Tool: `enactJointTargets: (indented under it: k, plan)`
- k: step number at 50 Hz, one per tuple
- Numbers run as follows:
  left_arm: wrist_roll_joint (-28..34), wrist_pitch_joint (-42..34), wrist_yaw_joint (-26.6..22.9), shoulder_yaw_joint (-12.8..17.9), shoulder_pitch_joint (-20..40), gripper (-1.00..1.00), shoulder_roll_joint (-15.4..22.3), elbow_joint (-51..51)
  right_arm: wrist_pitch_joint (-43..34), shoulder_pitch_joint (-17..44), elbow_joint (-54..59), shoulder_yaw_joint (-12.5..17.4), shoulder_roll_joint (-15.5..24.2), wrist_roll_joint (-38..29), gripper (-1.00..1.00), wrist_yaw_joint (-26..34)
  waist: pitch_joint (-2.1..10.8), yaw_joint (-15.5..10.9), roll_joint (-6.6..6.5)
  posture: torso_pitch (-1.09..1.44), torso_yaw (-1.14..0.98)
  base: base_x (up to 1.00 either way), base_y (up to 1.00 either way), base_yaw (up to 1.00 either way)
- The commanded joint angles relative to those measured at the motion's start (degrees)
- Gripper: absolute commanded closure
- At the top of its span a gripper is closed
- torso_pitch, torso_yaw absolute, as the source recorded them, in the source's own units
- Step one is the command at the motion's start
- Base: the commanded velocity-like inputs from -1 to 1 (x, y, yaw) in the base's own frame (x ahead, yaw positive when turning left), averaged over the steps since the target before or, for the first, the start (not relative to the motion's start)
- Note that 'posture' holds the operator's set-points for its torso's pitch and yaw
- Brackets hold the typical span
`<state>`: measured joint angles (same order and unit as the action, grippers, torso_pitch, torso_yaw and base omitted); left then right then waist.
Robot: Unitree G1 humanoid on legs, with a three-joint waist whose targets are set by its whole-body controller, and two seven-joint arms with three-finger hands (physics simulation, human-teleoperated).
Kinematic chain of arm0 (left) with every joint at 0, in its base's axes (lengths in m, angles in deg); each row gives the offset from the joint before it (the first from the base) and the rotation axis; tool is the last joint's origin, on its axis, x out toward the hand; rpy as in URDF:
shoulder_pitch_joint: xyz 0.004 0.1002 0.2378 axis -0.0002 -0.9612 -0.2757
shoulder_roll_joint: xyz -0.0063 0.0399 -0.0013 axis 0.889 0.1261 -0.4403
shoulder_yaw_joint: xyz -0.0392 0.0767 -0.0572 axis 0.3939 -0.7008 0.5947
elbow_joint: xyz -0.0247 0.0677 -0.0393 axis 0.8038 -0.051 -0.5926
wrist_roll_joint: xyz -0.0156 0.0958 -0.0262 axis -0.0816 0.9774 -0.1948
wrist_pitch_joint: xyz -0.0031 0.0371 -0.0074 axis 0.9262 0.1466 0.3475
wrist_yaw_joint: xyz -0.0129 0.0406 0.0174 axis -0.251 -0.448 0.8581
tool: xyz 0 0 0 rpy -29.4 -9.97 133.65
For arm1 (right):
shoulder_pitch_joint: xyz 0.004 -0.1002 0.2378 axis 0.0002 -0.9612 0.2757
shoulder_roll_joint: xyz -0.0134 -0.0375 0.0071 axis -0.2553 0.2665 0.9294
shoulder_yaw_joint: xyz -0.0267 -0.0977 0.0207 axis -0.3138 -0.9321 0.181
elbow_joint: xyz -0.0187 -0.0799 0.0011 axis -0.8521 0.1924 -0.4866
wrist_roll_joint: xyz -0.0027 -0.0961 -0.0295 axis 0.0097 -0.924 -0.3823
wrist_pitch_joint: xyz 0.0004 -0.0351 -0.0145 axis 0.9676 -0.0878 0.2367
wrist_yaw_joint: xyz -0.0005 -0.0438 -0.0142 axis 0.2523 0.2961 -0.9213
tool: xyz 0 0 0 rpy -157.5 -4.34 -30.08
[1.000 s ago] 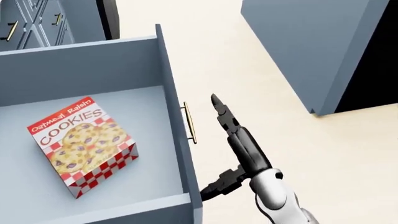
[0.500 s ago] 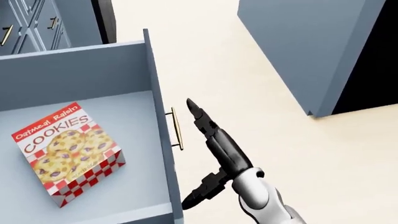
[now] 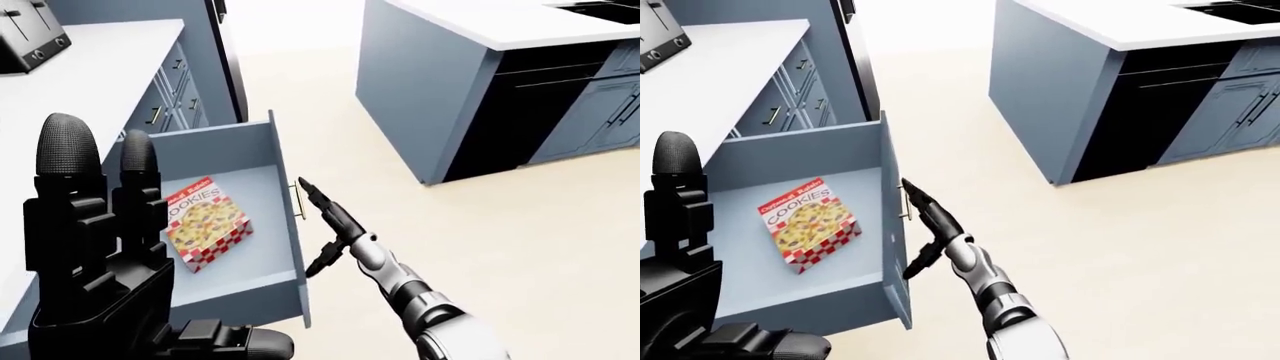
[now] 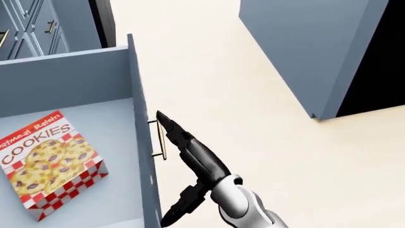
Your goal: Close the right drawer.
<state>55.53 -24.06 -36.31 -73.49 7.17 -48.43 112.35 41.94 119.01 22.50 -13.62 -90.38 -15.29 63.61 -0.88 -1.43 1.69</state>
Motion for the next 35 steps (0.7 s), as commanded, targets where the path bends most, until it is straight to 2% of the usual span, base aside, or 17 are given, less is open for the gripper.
enactJointTargets:
  k: [1,35]
  plan:
    - [-0.29,1.06,0.07,0.08,0.31,-1.0,0.02,1.78,1.98,1.58,-1.4,-0.52,-1.0,-0.47,-1.0,0.9,0.89,-0.22,-0.21,0.0,0.0,0.0,0.0,0.0]
    - [-0.27,1.81,-0.12,0.03,-0.05,-1.0,-0.07,1.55,0.72,3.07,0.46,-1.81,-5.61,-5.16,-1.0,2.45,0.79,-0.2,-0.5,0.0,0.0,0.0,0.0,0.0]
